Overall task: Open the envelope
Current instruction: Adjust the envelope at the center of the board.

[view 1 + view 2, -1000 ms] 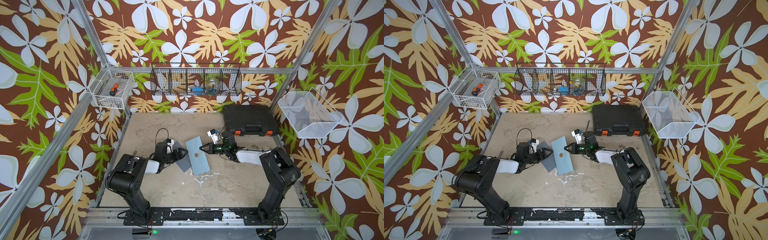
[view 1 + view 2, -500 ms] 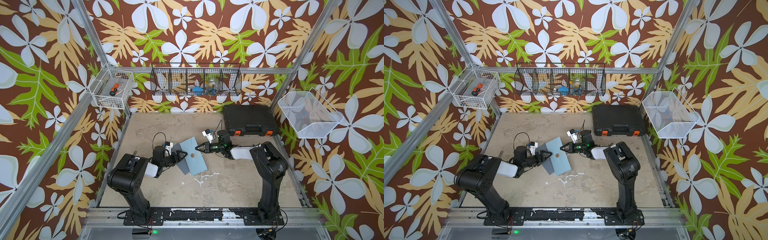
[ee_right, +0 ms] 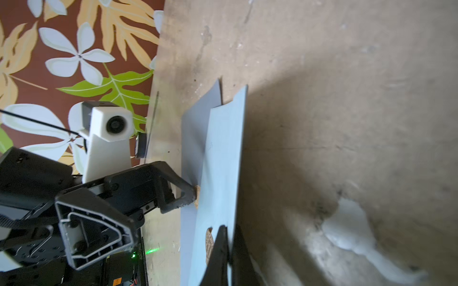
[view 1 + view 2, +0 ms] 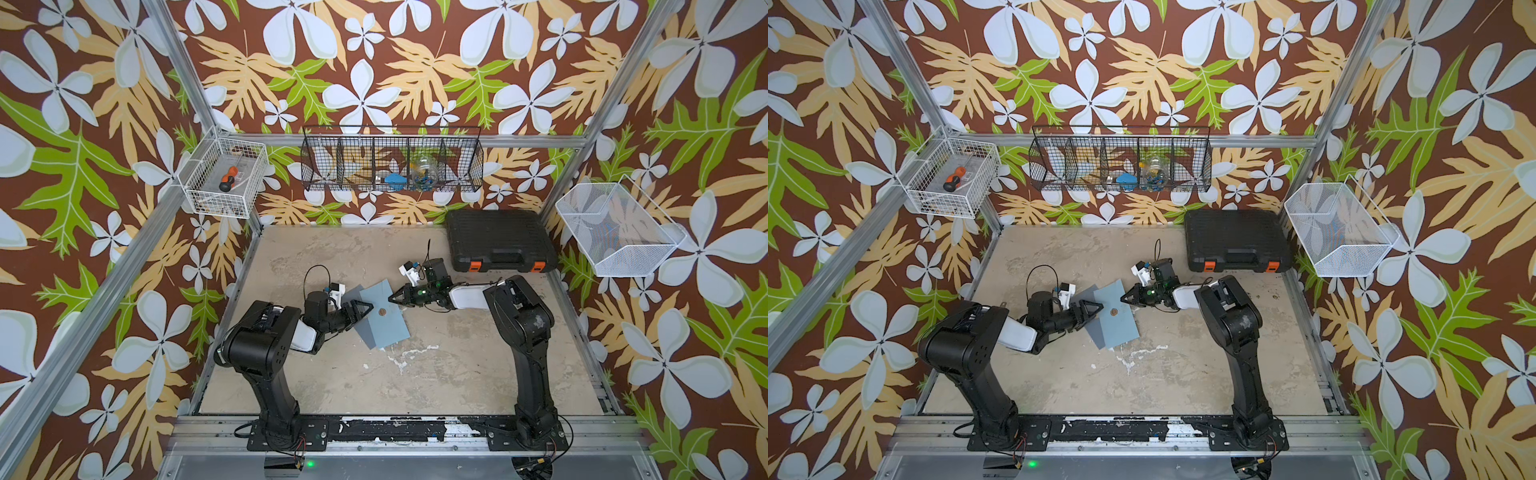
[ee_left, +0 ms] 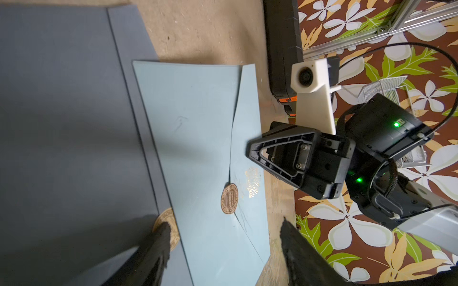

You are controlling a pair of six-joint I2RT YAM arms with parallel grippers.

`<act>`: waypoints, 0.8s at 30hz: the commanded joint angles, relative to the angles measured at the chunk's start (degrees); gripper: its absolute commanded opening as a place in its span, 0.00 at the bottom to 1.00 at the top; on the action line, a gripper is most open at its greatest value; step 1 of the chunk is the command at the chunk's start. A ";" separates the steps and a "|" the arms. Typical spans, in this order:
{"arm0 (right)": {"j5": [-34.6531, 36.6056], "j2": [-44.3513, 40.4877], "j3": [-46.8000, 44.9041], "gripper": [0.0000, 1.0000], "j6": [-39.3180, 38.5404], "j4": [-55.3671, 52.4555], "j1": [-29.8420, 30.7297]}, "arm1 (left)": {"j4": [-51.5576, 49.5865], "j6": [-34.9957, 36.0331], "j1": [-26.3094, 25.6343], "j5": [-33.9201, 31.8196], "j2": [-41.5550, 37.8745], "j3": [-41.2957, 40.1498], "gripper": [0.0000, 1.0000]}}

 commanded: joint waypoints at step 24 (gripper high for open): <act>20.40 -7.14 -5.04 0.00 -7.26 -17.54 3.30 | -17.77 2.70 -8.64 -8.43 -6.97 -0.62 0.76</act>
